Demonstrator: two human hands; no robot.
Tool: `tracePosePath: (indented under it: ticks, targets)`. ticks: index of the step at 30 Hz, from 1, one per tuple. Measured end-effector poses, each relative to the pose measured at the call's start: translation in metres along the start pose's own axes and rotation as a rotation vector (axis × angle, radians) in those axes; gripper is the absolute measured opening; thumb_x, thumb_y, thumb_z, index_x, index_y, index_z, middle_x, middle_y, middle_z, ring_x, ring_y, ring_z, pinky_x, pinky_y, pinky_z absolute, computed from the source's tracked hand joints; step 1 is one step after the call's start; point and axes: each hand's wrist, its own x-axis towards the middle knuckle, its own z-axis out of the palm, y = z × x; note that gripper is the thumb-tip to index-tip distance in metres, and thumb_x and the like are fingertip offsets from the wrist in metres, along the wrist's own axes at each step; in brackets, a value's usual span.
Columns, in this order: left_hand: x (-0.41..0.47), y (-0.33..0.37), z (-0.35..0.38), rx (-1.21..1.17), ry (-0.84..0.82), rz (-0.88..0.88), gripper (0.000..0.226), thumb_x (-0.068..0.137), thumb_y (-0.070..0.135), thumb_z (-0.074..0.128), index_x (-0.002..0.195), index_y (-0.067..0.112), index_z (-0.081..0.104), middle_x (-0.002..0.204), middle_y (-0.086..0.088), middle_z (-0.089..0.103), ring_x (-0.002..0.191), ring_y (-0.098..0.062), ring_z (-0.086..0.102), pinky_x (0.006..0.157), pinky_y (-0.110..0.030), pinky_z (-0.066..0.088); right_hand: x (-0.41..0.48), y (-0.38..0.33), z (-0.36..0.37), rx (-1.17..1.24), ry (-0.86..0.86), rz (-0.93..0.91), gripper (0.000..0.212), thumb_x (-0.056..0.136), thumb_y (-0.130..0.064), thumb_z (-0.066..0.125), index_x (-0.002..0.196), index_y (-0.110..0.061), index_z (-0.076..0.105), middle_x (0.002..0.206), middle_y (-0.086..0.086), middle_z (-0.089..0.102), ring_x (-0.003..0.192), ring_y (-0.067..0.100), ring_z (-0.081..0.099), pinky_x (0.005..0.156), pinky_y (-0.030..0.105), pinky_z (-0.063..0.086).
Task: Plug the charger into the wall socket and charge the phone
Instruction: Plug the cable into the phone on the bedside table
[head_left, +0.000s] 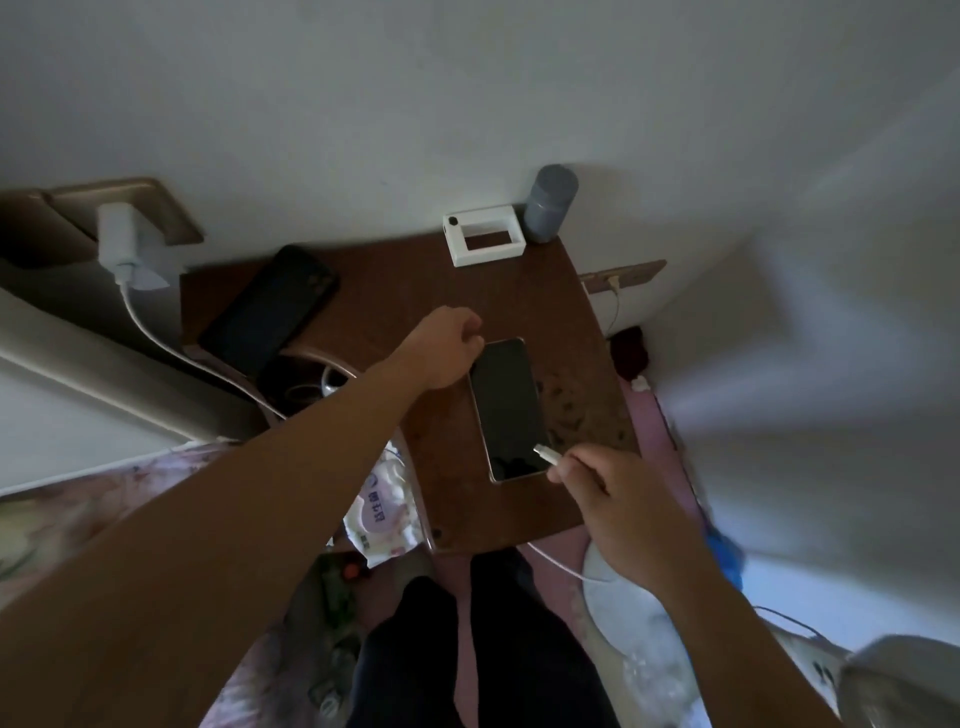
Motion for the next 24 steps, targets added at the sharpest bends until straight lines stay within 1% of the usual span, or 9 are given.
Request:
tracePosePath:
  ticks: [2,5,7,10,14,15,17,19,24]
  targets:
    - [0.006,-0.005,0.007,0.047,-0.01,-0.007,0.04,0.095,0.022,0.048,0.133,0.01,0.052,0.134,-0.013,0.054,0.122,-0.029,0.053,0.105,-0.038,0.041,0.005,0.006,0.006,0.008,0.021,0.016,0.025,0.098,-0.028,0.044,0.091,-0.021,0.066,0.081,-0.004,0.067,0.073,0.004,0.059,0.057,0.014,0.04]
    - [0.012,-0.009,0.014,0.073,0.005,-0.011,0.039,0.094,0.022,0.049,0.131,0.01,0.055,0.133,-0.014,0.053,0.122,-0.031,0.051,0.107,-0.039,0.04,0.011,0.016,0.015,0.007,0.059,0.042,0.015,0.098,-0.031,0.045,0.091,-0.026,0.057,0.075,-0.016,0.058,0.068,-0.003,0.054,0.055,0.006,0.038]
    - [0.014,-0.009,0.016,0.065,-0.006,-0.006,0.039,0.094,0.02,0.05,0.131,0.011,0.055,0.132,-0.014,0.053,0.12,-0.029,0.053,0.106,-0.036,0.04,0.014,0.022,0.023,0.024,0.067,0.07,0.009,0.098,-0.032,0.045,0.092,-0.029,0.052,0.074,-0.019,0.055,0.067,-0.005,0.054,0.052,0.006,0.037]
    - [0.015,-0.01,0.018,0.068,-0.011,0.005,0.036,0.094,0.016,0.049,0.129,0.012,0.057,0.131,-0.012,0.055,0.118,-0.026,0.054,0.105,-0.034,0.042,0.017,0.034,0.039,0.034,0.068,0.117,0.007,0.097,-0.031,0.047,0.093,-0.027,0.052,0.074,-0.02,0.054,0.067,-0.005,0.054,0.054,0.008,0.036]
    - [0.014,-0.011,0.019,0.062,0.016,0.007,0.034,0.094,0.01,0.047,0.126,0.014,0.06,0.129,-0.01,0.055,0.117,-0.025,0.054,0.102,-0.031,0.041,0.019,0.049,0.064,0.042,0.078,0.171,0.008,0.095,-0.03,0.053,0.093,-0.024,0.057,0.078,-0.012,0.061,0.071,0.004,0.062,0.063,0.018,0.051]
    - [0.014,-0.011,0.019,0.055,0.022,0.006,0.035,0.094,0.009,0.047,0.125,0.014,0.06,0.129,-0.009,0.055,0.117,-0.025,0.054,0.102,-0.031,0.04,0.019,0.052,0.069,0.033,0.087,0.176,0.008,0.094,-0.029,0.054,0.093,-0.023,0.059,0.081,-0.009,0.063,0.073,0.005,0.062,0.064,0.018,0.051]
    - [0.013,-0.011,0.018,0.042,0.032,0.005,0.036,0.093,0.006,0.046,0.125,0.014,0.06,0.13,-0.009,0.057,0.118,-0.024,0.054,0.103,-0.03,0.04,0.019,0.057,0.077,0.007,0.106,0.176,0.012,0.093,-0.029,0.056,0.096,-0.02,0.064,0.083,-0.008,0.064,0.074,0.001,0.06,0.063,0.01,0.044]
    - [0.012,-0.009,0.017,0.034,0.04,0.011,0.038,0.093,0.002,0.043,0.125,0.012,0.061,0.13,-0.009,0.058,0.119,-0.023,0.055,0.101,-0.027,0.039,0.02,0.06,0.083,-0.016,0.124,0.165,0.015,0.092,-0.029,0.058,0.098,-0.018,0.067,0.083,-0.01,0.063,0.073,0.0,0.057,0.061,0.006,0.038]
    - [0.01,-0.009,0.019,0.018,0.064,0.011,0.041,0.093,-0.002,0.039,0.125,0.011,0.061,0.128,-0.009,0.059,0.116,-0.021,0.055,0.088,-0.017,0.035,0.019,0.06,0.093,-0.034,0.173,0.17,0.014,0.091,-0.031,0.061,0.099,-0.021,0.066,0.086,-0.01,0.067,0.076,0.004,0.06,0.061,0.009,0.039]
